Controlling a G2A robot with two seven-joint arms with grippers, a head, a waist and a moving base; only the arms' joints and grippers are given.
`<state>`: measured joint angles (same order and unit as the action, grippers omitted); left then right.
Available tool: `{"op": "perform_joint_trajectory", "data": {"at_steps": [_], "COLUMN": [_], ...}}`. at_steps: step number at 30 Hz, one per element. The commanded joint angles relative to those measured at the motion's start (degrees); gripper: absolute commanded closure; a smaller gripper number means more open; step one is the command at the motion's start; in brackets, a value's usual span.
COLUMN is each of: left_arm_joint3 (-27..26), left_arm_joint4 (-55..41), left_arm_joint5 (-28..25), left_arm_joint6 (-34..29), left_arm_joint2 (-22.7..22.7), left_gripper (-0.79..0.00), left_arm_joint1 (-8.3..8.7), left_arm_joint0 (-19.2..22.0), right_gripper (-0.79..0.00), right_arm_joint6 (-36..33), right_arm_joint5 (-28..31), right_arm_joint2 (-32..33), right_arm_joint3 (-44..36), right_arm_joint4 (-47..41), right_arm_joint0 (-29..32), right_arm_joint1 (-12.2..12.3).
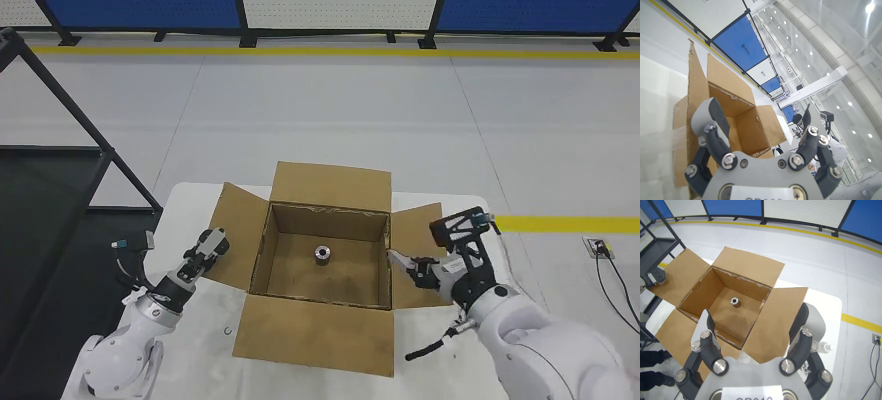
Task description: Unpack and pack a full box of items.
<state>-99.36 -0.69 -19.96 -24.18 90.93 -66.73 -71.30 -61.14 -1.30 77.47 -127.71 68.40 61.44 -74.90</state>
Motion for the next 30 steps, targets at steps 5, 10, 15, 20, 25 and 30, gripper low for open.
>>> {"op": "perform_joint_trajectory", "data": {"at_steps": [5,10,15,20,25,30], "left_arm_joint3": [-0.27,-0.13,-0.11,-0.18,-0.18,-0.18], "left_arm_joint4": [0.03,-0.25,-0.43,-0.41,-0.34,-0.34], "left_arm_joint5": [-0.35,-0.41,-0.42,-0.24,-0.04,-0.04], "left_arm_joint6": [1.2,1.87,2.12,2.36,2.35,2.35], "left_arm_joint2": [0.68,1.77,2.72,2.92,2.81,2.81], "left_gripper": [-0.785,-0.785,-0.785,-0.785,-0.785,-0.785], "left_arm_joint1": [0.08,0.2,0.33,0.4,0.42,0.42], "left_arm_joint0": [-0.22,-0.57,-0.78,-0.9,-0.91,-0.91], "right_gripper": [-0.785,-0.785,-0.785,-0.785,-0.785,-0.785], "right_arm_joint6": [-2.6,-2.07,0.27,3.68,4.41,4.41], "right_arm_joint5": [-1.77,-4.34,-5.67,-7.85,-9.18,-9.18], "right_arm_joint2": [-12.86,-19.88,-26.44,-32.73,-36.16,-36.16], "right_arm_joint3": [12.19,25.25,37.86,48.56,55.87,55.87], "right_arm_joint4": [2.09,-1.16,-6.01,-7.42,-8.48,-8.48], "right_arm_joint0": [-11.12,-19.63,-25.82,-30.31,-33.35,-33.35], "right_arm_joint1": [-1.51,-3.51,-5.98,-8.68,-10.73,-10.73]}}
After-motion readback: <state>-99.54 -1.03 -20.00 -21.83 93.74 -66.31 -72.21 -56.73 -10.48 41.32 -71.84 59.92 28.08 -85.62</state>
